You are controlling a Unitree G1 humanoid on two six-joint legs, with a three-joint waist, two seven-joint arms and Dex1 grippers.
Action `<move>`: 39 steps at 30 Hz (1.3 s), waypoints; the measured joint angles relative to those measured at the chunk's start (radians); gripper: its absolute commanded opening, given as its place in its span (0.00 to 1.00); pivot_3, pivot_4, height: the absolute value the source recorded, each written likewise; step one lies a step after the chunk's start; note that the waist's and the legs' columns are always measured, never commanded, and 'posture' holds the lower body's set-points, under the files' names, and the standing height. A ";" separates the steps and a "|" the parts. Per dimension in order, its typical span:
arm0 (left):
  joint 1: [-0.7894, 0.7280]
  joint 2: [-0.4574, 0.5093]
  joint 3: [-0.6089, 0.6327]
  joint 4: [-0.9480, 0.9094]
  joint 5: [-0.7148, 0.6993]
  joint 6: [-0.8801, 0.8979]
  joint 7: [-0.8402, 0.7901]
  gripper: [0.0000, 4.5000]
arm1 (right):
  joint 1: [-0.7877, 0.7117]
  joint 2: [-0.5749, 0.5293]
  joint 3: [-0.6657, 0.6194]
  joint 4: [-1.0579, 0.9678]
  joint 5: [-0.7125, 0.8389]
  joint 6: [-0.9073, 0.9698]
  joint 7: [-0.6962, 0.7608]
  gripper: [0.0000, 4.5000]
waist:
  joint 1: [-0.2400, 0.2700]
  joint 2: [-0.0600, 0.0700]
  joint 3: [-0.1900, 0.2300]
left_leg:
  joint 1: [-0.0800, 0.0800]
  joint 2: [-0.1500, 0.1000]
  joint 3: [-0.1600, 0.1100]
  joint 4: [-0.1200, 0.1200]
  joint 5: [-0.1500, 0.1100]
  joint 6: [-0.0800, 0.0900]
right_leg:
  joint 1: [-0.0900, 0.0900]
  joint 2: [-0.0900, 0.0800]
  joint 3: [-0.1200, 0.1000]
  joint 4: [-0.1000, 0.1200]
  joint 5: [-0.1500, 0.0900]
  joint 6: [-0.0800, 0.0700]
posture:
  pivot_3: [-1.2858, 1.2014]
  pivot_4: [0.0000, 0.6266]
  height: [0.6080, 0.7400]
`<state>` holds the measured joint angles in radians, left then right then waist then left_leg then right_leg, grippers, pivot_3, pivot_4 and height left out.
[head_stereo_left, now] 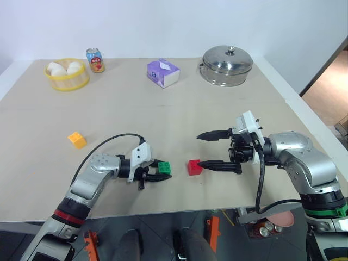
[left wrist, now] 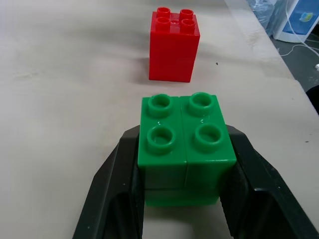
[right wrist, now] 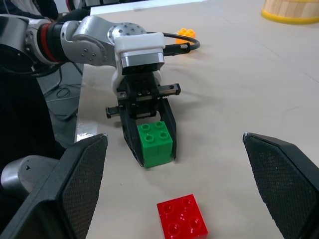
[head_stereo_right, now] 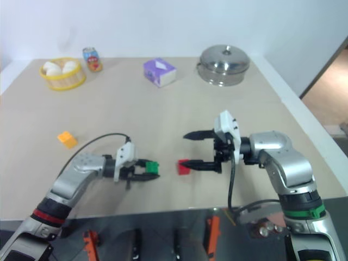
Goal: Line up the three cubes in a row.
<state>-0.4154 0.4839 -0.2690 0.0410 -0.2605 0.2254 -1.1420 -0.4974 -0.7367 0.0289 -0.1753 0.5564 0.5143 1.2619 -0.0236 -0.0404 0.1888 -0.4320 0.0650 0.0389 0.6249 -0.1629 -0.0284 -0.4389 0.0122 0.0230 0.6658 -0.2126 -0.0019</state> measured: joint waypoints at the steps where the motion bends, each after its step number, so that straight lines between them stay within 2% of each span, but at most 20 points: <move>1: 0.001 0.000 0.000 0.001 0.002 -0.007 0.000 0.30 | 0.000 0.000 0.000 0.000 0.000 0.000 0.000 1.00 | 0.000 0.000 0.000 | 0.000 0.000 0.000 0.000 0.000 0.000 | 0.000 0.000 0.000 0.000 0.000 0.000 | 0.52 0.24 1.00; 9: 0.003 -0.001 0.000 0.006 0.006 -0.023 -0.003 0.30 | -0.010 0.000 0.000 0.001 0.000 0.000 0.003 1.00 | 0.000 0.000 0.000 | 0.000 0.000 0.000 0.000 0.000 0.000 | 0.000 0.000 0.000 0.000 0.000 0.000 | 0.52 0.24 1.00; 11: 0.003 -0.001 0.000 0.006 0.005 -0.022 -0.004 0.53 | -0.010 0.000 0.000 0.001 0.000 0.000 0.003 1.00 | 0.000 0.000 0.000 | 0.000 0.000 0.000 0.000 0.000 0.000 | 0.000 0.000 0.000 0.000 0.000 0.000 | 0.52 0.24 1.00; 12: 0.004 -0.001 0.000 0.006 0.005 -0.022 -0.006 0.59 | -0.010 0.000 0.000 0.001 0.000 0.000 0.003 1.00 | 0.000 0.000 0.000 | 0.000 0.000 0.000 0.000 0.000 0.000 | 0.000 0.000 0.000 0.000 0.000 0.000 | 0.52 0.24 1.00; 14: 0.004 -0.001 0.000 0.007 0.005 -0.022 -0.008 0.78 | -0.011 0.000 0.000 0.001 0.000 0.000 0.003 1.00 | 0.000 0.000 0.000 | 0.000 0.000 0.000 0.000 0.000 0.000 | 0.000 0.000 0.000 0.000 0.000 0.000 | 0.52 0.24 1.00; 17: 0.004 -0.001 0.000 0.007 0.005 -0.021 -0.014 0.98 | -0.011 0.000 0.000 0.001 0.000 0.000 0.003 1.00 | 0.000 0.000 0.000 | 0.000 0.000 0.000 0.000 0.000 0.000 | 0.000 0.000 0.000 0.000 0.000 0.000 | 0.52 0.24 1.00; 25: 0.024 0.022 0.052 -0.047 -0.058 0.045 -0.013 0.99 | -0.029 -0.001 0.000 0.001 0.023 0.002 0.013 1.00 | 0.000 0.000 0.000 | 0.000 0.000 0.000 0.000 0.000 0.000 | 0.000 0.000 0.000 0.000 0.000 0.000 | 0.52 0.24 1.00; 29: 0.037 0.052 0.186 -0.188 -0.163 0.161 0.063 0.99 | -0.074 0.026 -0.011 0.003 0.068 0.012 0.006 1.00 | -0.001 0.000 0.000 | 0.001 0.000 0.000 0.000 0.000 0.000 | 0.001 0.000 0.000 0.000 0.000 0.000 | 0.52 0.24 1.00; 32: 0.080 0.071 0.314 -0.264 -0.218 0.216 0.159 0.99 | -0.136 0.103 -0.016 0.014 0.084 0.011 -0.030 1.00 | -0.014 0.000 0.000 | 0.001 0.001 0.000 0.000 0.000 0.000 | 0.000 0.001 0.001 0.000 0.001 0.001 | 0.52 0.24 1.00; 35: 0.107 0.158 0.453 -0.248 -0.228 0.222 0.208 0.99 | -0.184 0.156 0.003 0.055 0.073 -0.012 -0.045 1.00 | -0.016 0.000 0.000 | 0.002 0.001 -0.001 0.000 0.000 0.000 | 0.001 0.001 -0.001 0.001 0.001 0.000 | 0.52 0.24 1.00; 39: 0.114 0.233 0.559 -0.130 -0.218 0.206 0.236 0.99 | -0.226 0.232 0.041 0.138 0.035 -0.052 -0.048 1.00 | -0.016 0.000 0.000 | 0.001 0.001 0.000 0.000 0.000 0.000 | 0.000 0.000 -0.001 0.001 0.001 0.000 | 0.52 0.24 1.00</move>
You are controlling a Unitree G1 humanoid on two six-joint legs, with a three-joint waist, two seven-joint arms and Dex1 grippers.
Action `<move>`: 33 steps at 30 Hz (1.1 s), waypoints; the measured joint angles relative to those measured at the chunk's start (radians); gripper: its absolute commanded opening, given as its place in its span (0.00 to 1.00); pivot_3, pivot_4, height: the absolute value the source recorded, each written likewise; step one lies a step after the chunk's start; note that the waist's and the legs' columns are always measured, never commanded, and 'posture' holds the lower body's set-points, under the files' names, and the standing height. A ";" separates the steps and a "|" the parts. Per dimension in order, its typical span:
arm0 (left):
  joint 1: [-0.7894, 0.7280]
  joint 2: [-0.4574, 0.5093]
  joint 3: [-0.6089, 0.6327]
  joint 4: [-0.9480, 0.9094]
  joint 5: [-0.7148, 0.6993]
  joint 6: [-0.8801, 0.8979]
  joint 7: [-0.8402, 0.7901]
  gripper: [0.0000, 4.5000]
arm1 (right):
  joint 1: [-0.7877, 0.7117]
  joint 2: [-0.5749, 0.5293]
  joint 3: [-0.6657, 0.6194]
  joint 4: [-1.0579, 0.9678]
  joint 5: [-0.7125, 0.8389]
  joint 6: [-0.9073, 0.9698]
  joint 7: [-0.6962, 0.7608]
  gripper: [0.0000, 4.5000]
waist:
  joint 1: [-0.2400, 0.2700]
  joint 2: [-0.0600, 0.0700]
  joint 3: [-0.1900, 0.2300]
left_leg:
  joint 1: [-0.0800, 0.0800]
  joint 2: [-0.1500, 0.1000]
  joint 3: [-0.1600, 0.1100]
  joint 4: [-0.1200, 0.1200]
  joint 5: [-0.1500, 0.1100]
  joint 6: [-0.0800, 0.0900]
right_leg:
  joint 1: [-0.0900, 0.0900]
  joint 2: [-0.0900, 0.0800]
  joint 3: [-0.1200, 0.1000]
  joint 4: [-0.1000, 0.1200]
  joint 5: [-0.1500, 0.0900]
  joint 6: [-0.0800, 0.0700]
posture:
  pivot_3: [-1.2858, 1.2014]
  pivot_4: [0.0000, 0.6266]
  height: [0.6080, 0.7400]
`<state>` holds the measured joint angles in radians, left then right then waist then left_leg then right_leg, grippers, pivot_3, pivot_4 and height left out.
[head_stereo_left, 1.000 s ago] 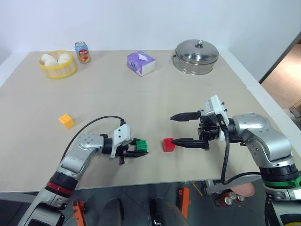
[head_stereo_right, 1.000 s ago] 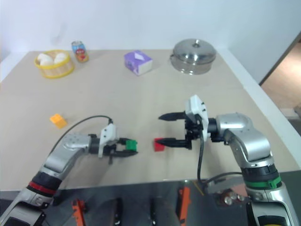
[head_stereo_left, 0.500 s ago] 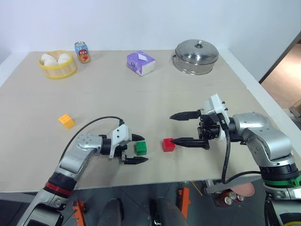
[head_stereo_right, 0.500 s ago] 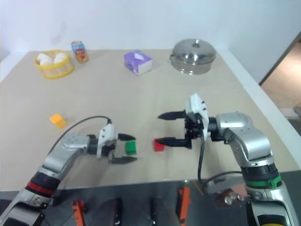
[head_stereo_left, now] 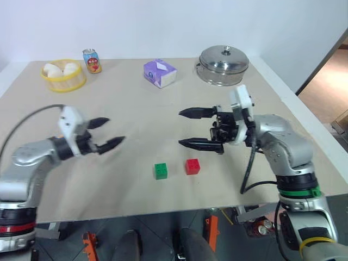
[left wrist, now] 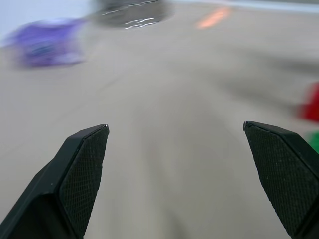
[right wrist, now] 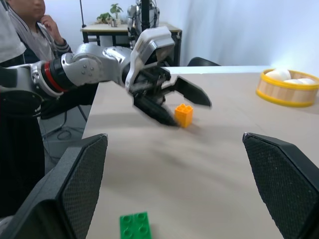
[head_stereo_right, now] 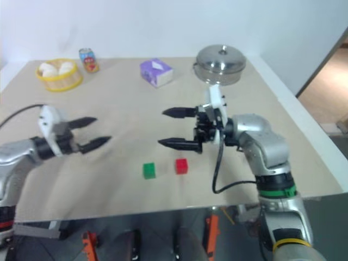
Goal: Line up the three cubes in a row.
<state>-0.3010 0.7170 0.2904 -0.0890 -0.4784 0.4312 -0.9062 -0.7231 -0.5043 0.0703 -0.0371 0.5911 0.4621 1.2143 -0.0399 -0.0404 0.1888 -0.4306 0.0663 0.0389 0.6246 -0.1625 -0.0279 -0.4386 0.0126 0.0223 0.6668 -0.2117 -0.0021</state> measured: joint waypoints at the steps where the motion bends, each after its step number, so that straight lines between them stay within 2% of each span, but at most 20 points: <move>1: 0.000 0.008 0.024 0.037 0.000 -0.007 0.004 0.99 | -0.014 0.022 0.010 0.019 -0.008 -0.012 0.000 1.00 | 0.000 0.000 0.000 | 0.000 0.000 0.000 0.000 0.000 0.000 | 0.000 0.000 0.000 0.000 0.000 0.000 | 0.52 0.24 1.00; 9: -0.014 0.079 0.065 0.327 0.019 -0.130 -0.095 0.99 | -0.042 0.086 0.050 0.081 -0.049 -0.056 0.010 1.00 | 0.008 -0.001 0.000 | -0.003 0.000 0.001 -0.001 0.000 0.000 | -0.003 -0.001 0.000 0.000 -0.001 0.000 | 0.52 0.24 1.00; 14: -0.093 0.136 0.051 0.551 0.079 -0.230 -0.172 0.99 | -0.042 0.089 0.050 0.080 -0.054 -0.057 0.010 1.00 | 0.015 -0.001 0.000 | -0.003 0.001 0.001 -0.001 0.000 0.000 | -0.003 -0.001 -0.001 0.000 0.000 -0.001 | 0.52 0.24 1.00; 20: -0.217 0.143 -0.034 0.818 0.165 -0.334 -0.248 0.99 | -0.038 0.087 0.049 0.055 -0.054 -0.051 0.006 1.00 | 0.017 -0.001 -0.001 | -0.004 0.001 0.002 -0.001 0.000 0.000 | -0.004 -0.001 -0.002 0.000 0.000 -0.001 | 0.52 0.24 1.00; 26: -0.292 0.130 -0.119 0.995 0.257 -0.434 -0.272 0.99 | -0.029 0.083 0.048 0.038 -0.054 -0.045 -0.003 1.00 | 0.017 -0.001 -0.001 | -0.004 0.001 0.002 -0.001 0.000 0.000 | -0.004 -0.001 -0.002 0.000 0.000 -0.002 | 0.52 0.24 1.00; 31: -0.337 0.123 -0.127 1.067 0.285 -0.481 -0.271 0.67 | -0.016 0.078 0.048 0.017 -0.053 -0.039 -0.020 1.00 | 0.017 -0.002 -0.001 | -0.005 0.001 0.002 0.000 0.000 0.000 | -0.004 -0.001 -0.002 0.001 0.000 -0.002 | 0.52 0.24 1.00; 33: -0.345 0.117 -0.127 1.083 0.289 -0.496 -0.271 0.50 | -0.010 0.074 0.047 0.004 -0.048 -0.033 -0.023 1.00 | 0.017 -0.002 -0.001 | -0.005 0.001 0.002 0.000 0.000 0.000 | -0.004 -0.001 -0.002 0.001 0.000 -0.002 | 0.52 0.24 1.00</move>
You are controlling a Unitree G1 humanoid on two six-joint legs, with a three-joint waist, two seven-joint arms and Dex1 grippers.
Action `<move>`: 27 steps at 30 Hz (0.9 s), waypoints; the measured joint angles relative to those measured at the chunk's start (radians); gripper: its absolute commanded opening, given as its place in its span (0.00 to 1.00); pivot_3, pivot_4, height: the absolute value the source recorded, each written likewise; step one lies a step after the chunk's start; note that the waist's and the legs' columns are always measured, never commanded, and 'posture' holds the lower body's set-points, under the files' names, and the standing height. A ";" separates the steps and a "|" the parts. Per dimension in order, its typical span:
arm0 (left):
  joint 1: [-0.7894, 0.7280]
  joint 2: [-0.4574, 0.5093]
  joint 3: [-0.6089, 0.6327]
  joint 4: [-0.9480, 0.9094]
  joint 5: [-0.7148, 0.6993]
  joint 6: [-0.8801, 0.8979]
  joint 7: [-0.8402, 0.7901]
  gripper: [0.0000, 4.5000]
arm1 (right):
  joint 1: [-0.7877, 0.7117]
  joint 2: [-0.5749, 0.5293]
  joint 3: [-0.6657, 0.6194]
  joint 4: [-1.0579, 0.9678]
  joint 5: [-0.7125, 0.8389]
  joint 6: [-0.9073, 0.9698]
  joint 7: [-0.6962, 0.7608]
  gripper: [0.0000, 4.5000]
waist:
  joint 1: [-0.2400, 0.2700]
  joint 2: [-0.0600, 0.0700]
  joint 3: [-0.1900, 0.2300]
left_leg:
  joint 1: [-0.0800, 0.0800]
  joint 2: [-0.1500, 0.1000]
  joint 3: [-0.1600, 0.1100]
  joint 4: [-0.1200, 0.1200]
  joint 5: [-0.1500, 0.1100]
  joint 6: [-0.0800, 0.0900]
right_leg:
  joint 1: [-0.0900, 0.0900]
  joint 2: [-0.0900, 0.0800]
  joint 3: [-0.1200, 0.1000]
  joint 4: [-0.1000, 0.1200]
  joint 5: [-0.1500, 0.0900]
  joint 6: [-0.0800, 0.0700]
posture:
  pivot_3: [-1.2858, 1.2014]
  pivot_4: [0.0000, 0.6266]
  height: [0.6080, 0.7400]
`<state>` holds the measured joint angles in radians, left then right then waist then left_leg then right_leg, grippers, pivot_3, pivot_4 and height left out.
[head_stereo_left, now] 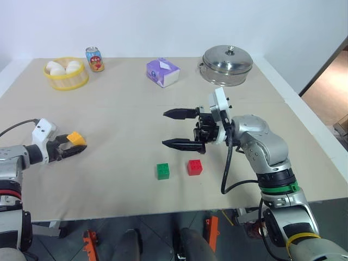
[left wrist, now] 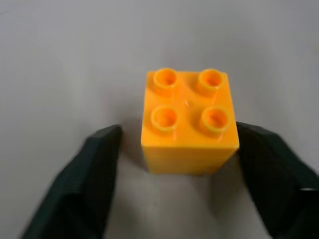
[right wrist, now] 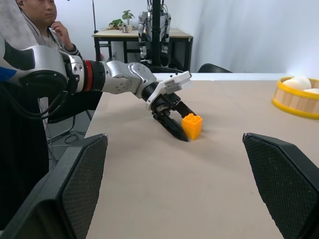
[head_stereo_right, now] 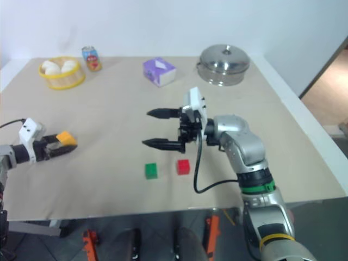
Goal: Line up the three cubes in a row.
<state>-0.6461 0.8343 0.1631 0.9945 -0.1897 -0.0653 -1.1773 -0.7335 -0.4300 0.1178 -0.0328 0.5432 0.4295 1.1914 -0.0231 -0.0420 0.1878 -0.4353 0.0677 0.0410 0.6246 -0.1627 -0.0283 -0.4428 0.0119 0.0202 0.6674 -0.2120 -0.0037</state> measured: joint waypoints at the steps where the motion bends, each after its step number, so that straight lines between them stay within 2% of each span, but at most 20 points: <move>1: 0.000 0.000 0.000 0.003 0.002 -0.002 0.000 0.43 | 0.001 0.000 0.000 -0.002 0.001 0.000 0.000 1.00 | 0.000 0.000 0.000 | 0.000 0.000 0.000 0.000 0.000 0.000 | 0.000 0.000 0.000 0.000 0.000 0.000 | 0.52 0.24 1.00; 3: -0.004 -0.001 0.000 0.010 0.007 -0.011 0.001 0.30 | 0.006 -0.001 0.000 -0.007 0.002 0.002 -0.002 1.00 | 0.000 0.000 0.000 | 0.000 0.000 0.000 0.000 0.000 0.000 | 0.000 0.000 0.000 0.000 0.000 0.000 | 0.52 0.24 1.00; 10: 0.000 -0.020 0.002 -0.024 -0.008 -0.020 -0.040 0.30 | 0.009 -0.015 -0.002 -0.016 0.002 0.009 -0.010 1.00 | 0.000 0.000 0.000 | -0.001 0.000 0.000 0.001 0.000 0.000 | 0.000 0.000 0.000 0.000 0.000 0.000 | 0.52 0.24 1.00; 15: 0.134 -0.069 -0.022 -0.425 -0.098 0.090 -0.142 0.30 | 0.048 -0.099 -0.011 -0.065 0.028 0.030 0.035 1.00 | 0.001 0.000 0.000 | -0.001 -0.001 0.000 0.001 0.000 0.000 | 0.001 -0.002 0.001 0.000 -0.001 0.001 | 0.52 0.24 1.00; 19: 0.261 -0.099 -0.109 -0.685 -0.114 0.132 -0.170 0.30 | 0.078 -0.173 -0.013 -0.076 0.034 0.044 0.082 1.00 | 0.001 0.000 0.000 | 0.000 -0.001 0.001 0.001 0.000 0.000 | 0.001 -0.001 0.002 0.000 0.000 0.001 | 0.52 0.24 1.00; 27: 0.313 -0.112 -0.200 -0.852 -0.123 0.172 -0.191 0.30 | 0.098 -0.236 -0.013 -0.084 0.034 0.058 0.109 1.00 | 0.000 0.000 0.000 | 0.005 0.000 0.000 0.001 0.001 0.001 | 0.002 0.001 0.003 0.001 0.000 -0.005 | 0.52 0.24 1.00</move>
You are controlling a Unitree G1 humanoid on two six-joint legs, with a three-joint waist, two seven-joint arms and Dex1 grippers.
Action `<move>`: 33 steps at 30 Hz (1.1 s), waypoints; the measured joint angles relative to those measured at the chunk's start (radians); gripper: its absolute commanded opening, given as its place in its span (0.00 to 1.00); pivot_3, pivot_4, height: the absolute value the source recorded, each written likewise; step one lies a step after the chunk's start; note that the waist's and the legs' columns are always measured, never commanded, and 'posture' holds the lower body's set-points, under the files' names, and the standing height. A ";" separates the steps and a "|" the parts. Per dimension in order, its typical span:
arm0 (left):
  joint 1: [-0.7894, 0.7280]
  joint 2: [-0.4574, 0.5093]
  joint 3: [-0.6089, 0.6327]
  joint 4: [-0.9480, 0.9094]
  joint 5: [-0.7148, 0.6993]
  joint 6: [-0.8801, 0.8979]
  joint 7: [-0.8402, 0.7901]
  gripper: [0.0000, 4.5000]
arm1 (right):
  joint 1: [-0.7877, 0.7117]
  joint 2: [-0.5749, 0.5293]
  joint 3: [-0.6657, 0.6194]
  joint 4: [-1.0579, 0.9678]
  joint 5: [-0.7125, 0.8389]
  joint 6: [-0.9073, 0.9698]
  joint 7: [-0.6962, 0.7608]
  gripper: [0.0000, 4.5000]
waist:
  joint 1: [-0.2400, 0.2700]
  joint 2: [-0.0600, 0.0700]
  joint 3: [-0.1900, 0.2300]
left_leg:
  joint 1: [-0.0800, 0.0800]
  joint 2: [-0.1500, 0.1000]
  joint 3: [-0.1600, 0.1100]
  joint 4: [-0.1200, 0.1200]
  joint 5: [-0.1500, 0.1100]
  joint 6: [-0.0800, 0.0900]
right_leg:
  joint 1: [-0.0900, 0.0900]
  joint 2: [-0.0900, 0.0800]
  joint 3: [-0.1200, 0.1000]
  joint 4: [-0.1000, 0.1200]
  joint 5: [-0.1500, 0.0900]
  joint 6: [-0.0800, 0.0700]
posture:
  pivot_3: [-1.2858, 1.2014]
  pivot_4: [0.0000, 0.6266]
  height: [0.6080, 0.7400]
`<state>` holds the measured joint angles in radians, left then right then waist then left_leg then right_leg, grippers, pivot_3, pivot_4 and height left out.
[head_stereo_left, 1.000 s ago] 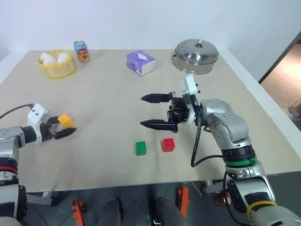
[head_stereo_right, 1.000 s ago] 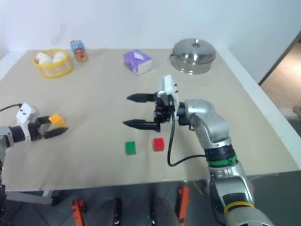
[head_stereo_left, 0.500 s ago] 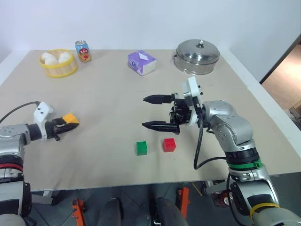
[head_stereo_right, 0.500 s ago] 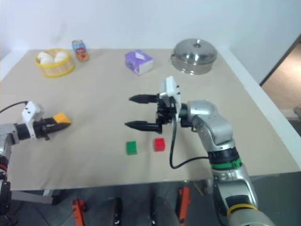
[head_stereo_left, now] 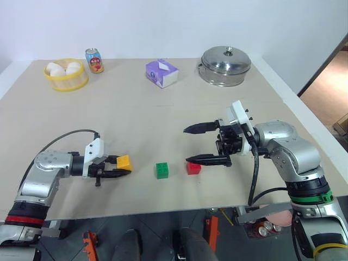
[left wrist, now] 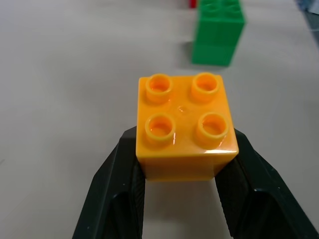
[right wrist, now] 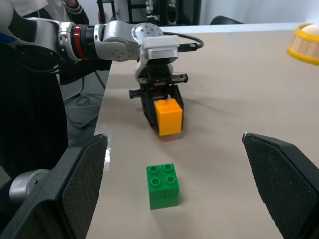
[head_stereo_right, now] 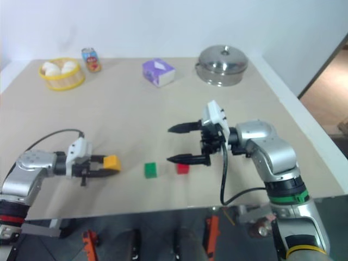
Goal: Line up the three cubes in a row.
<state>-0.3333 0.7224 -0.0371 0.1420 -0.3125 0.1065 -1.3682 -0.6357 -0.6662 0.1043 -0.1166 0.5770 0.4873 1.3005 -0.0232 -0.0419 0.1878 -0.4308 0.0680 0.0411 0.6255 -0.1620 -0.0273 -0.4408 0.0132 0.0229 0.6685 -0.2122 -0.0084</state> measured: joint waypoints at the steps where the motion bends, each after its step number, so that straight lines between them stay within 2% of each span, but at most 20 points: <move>1: 0.002 -0.002 -0.008 -0.002 0.001 -0.001 -0.005 0.30 | 0.001 -0.001 0.000 -0.001 0.000 0.001 0.000 1.00 | 0.000 0.000 0.000 | 0.000 0.000 0.000 0.000 0.000 0.000 | 0.000 0.000 0.000 0.000 0.000 0.000 | 0.52 0.24 1.00; 7: 0.003 -0.004 -0.054 0.002 0.021 -0.022 -0.020 0.30 | 0.013 -0.004 -0.002 -0.020 0.006 0.006 -0.017 1.00 | 0.000 0.000 0.000 | -0.001 0.000 0.001 0.000 0.000 0.000 | 0.000 0.000 0.001 0.000 0.001 0.004 | 0.52 0.24 1.00; 20: -0.017 -0.004 -0.078 0.046 0.041 -0.091 -0.034 0.30 | 0.031 -0.005 -0.008 -0.044 0.009 0.013 -0.041 1.00 | 0.001 0.000 0.000 | 0.000 -0.001 0.001 0.000 0.000 0.000 | 0.000 -0.001 0.001 0.000 0.000 0.001 | 0.52 0.24 1.00; 22: -0.017 -0.004 -0.080 0.048 0.043 -0.098 -0.035 0.53 | 0.034 -0.005 -0.008 -0.049 0.010 0.015 -0.041 1.00 | 0.001 0.000 0.000 | 0.000 -0.001 0.001 0.000 0.000 0.000 | 0.000 -0.001 0.001 0.000 0.000 0.001 | 0.52 0.24 1.00; 28: -0.016 -0.004 -0.102 0.043 0.040 -0.104 -0.061 0.96 | 0.040 -0.013 -0.021 -0.052 0.019 0.019 -0.040 1.00 | 0.004 0.002 -0.001 | 0.000 -0.001 0.001 0.001 0.001 0.002 | 0.002 -0.002 0.000 0.000 0.000 0.001 | 0.52 0.24 1.00; 29: -0.015 -0.004 -0.103 0.041 0.038 -0.100 -0.064 0.99 | 0.040 -0.013 -0.023 -0.052 0.020 0.019 -0.040 1.00 | 0.004 0.002 -0.001 | 0.001 -0.001 0.001 0.001 0.002 0.002 | 0.002 -0.002 0.000 0.000 0.001 0.000 | 0.52 0.24 1.00; 33: -0.013 0.005 -0.099 0.017 0.018 -0.038 -0.052 0.99 | 0.040 -0.014 -0.028 -0.052 0.031 0.023 -0.039 1.00 | 0.003 0.002 -0.001 | 0.001 -0.001 0.001 0.001 0.003 0.004 | 0.001 -0.003 0.000 -0.001 0.004 -0.001 | 0.52 0.24 1.00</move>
<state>-0.3467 0.7270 -0.1359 0.1591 -0.2944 0.0682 -1.4205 -0.5962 -0.6798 0.0763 -0.1686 0.6078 0.5105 1.2617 -0.0201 -0.0399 0.1867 -0.4301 0.0665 0.0420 0.6266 -0.1590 -0.0231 -0.4393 0.0103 0.0228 0.6679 -0.2077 -0.0090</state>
